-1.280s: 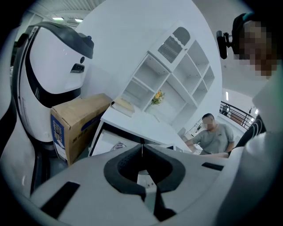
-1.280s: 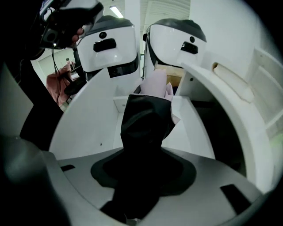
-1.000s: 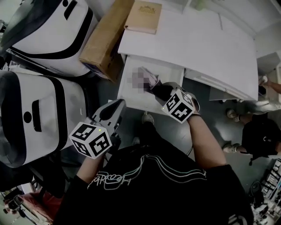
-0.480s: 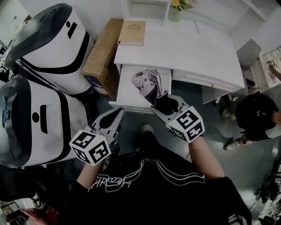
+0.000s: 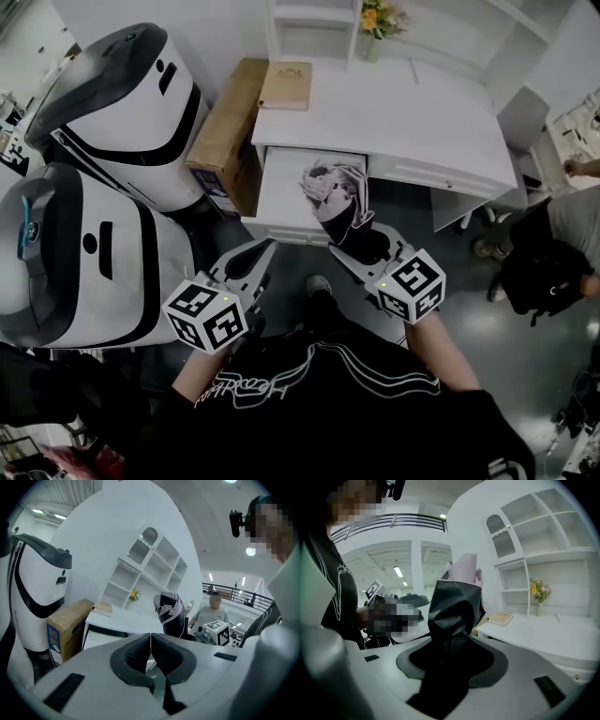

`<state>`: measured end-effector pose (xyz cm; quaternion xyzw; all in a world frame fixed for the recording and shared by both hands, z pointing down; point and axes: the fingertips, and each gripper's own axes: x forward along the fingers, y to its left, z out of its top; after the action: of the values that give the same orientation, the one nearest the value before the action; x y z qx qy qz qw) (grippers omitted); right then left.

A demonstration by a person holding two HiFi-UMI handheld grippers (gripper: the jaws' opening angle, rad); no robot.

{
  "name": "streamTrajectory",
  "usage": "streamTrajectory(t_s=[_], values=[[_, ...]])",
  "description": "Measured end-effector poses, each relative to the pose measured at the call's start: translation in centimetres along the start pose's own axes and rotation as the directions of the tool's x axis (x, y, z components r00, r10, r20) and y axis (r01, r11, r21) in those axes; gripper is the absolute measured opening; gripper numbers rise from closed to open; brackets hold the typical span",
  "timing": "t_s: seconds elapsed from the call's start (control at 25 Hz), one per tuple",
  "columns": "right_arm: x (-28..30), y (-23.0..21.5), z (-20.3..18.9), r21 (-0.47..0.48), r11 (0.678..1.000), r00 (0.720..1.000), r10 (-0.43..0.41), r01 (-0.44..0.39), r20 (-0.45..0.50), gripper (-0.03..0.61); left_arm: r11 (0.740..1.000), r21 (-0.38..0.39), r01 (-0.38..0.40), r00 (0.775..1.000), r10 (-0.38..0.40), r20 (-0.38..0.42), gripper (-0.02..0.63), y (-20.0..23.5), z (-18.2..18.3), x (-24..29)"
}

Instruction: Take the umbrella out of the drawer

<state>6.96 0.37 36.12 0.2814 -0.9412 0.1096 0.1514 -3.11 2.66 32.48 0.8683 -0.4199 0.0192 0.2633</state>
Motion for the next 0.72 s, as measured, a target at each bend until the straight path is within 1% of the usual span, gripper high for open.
streamTrajectory(t_s=[0.12, 0.32, 0.72], values=[[-0.2, 0.2, 0.1, 0.000, 1.000, 1.000, -0.003, 0.003, 0.003, 0.209, 1.000, 0.003, -0.003, 1.000, 0.003, -0.003, 0.023, -0.3, 0.0, -0.2], [-0.3, 0.4, 0.2, 0.016, 1.000, 1.000, 0.020, -0.020, 0.000, 0.209, 1.000, 0.003, -0.001, 1.000, 0.001, -0.008, 0.023, -0.8, 0.2, -0.1], [-0.6, 0.5, 0.3, 0.017, 1.000, 1.000, 0.017, -0.017, -0.003, 0.209, 1.000, 0.002, 0.012, 1.000, -0.012, -0.023, 0.023, -1.3, 0.0, 0.2]])
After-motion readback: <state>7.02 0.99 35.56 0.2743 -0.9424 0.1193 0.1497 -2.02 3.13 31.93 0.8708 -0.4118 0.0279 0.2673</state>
